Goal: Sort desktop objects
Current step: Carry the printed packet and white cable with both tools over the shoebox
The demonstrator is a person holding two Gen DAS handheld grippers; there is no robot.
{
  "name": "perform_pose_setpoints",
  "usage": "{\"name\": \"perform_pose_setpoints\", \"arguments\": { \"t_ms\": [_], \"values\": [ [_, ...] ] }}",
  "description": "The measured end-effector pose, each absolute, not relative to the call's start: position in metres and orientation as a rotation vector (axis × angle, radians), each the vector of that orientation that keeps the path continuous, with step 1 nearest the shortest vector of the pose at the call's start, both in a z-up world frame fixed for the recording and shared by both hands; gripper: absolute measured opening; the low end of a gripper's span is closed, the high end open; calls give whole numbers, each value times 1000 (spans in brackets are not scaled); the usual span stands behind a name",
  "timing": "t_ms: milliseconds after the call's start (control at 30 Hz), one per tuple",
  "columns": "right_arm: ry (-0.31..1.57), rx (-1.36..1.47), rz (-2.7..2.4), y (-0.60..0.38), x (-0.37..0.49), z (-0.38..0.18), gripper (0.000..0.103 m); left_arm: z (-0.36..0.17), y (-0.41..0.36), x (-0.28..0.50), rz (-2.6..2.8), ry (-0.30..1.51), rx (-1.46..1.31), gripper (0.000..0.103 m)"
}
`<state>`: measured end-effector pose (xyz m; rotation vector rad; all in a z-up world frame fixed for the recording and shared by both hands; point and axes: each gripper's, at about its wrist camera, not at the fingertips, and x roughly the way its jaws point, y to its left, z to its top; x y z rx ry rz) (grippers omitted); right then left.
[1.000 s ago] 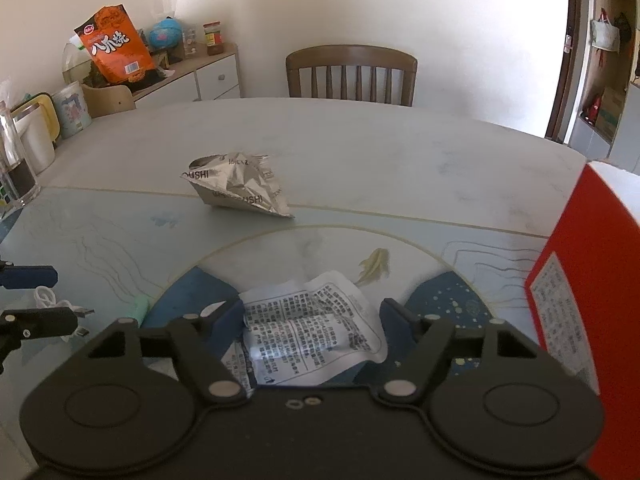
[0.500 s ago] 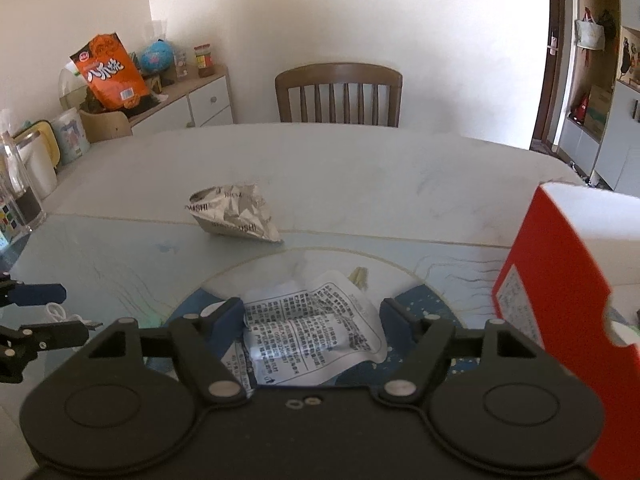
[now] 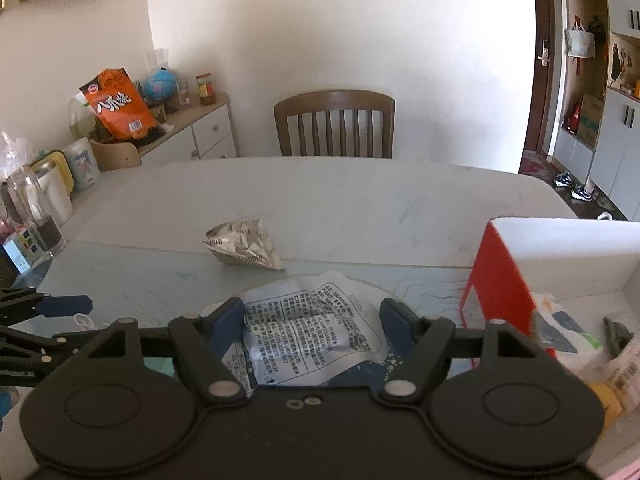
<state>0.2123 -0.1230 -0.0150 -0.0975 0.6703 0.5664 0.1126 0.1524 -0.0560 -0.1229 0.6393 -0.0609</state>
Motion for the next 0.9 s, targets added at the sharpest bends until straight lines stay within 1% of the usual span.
{"name": "perform_pose_setpoints", "arguments": {
  "t_ms": [467,900],
  "values": [
    [611,-56,530,-165,191,22,74,-13,116,115,-120,571,-94,72],
    [558,-38,482,-226,187,44,74,16,58,128,-187,533,-57,72]
  ]
}}
